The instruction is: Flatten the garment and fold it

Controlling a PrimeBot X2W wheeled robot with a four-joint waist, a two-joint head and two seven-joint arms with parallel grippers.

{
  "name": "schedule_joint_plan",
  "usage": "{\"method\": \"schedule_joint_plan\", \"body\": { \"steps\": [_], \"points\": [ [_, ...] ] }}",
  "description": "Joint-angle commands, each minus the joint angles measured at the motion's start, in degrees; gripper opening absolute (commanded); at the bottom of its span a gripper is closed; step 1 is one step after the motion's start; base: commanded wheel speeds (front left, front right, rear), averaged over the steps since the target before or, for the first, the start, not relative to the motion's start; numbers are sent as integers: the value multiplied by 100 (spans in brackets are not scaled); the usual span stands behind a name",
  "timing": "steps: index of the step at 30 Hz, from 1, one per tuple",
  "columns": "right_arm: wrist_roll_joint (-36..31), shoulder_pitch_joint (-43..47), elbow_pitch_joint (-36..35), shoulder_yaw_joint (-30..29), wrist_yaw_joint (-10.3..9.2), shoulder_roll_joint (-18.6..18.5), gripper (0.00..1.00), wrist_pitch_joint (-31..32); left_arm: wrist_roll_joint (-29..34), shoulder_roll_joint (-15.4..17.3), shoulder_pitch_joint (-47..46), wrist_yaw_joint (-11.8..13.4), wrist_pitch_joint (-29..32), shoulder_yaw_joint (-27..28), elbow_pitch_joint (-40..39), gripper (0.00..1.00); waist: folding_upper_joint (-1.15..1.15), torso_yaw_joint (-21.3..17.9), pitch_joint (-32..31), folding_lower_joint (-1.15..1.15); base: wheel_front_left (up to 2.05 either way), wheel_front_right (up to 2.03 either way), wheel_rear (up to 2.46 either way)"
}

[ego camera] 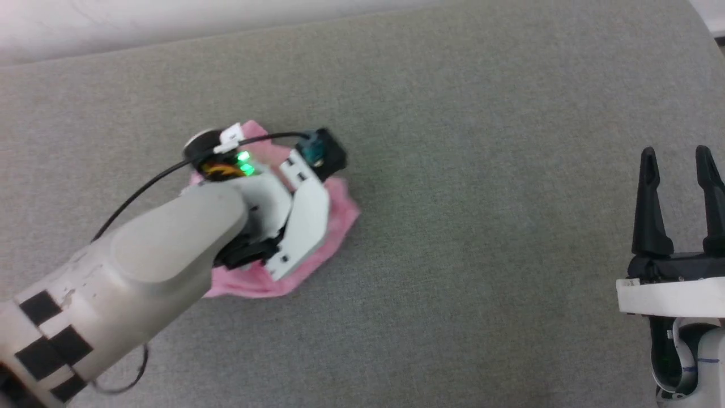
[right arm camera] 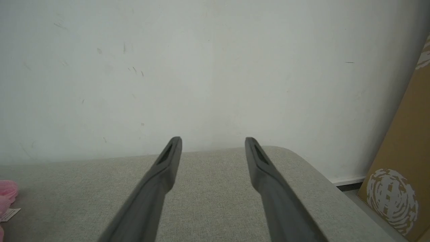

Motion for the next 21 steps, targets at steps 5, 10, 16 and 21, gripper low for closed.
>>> {"method": "schedule_joint_plan", "body": {
  "steps": [5, 10, 16, 21],
  "points": [
    [-33, 59, -8, 44, -12, 13, 100, -27, -6, -403, -652, -3, -992, -2, -211, 0, 0, 114, -290, -1, 0, 0, 0],
    [-16, 141, -12, 7, -12, 13, 100, -27, -91, -951, -983, -3, -1971, 176, -80, 0, 0, 55, -369, -1, 0, 0, 0],
    [-25, 287, -23, -135, -12, 13, 100, -27, -121, -1222, -781, 46, -2729, 337, 457, 0, 0, 143, -433, -1, 0, 0, 0],
    [-80, 324, -24, -172, -12, 13, 100, -27, -193, -876, -56, 205, -3064, 295, 1061, 0, 0, 334, -480, -1, 0, 0, 0]
  ]
}}
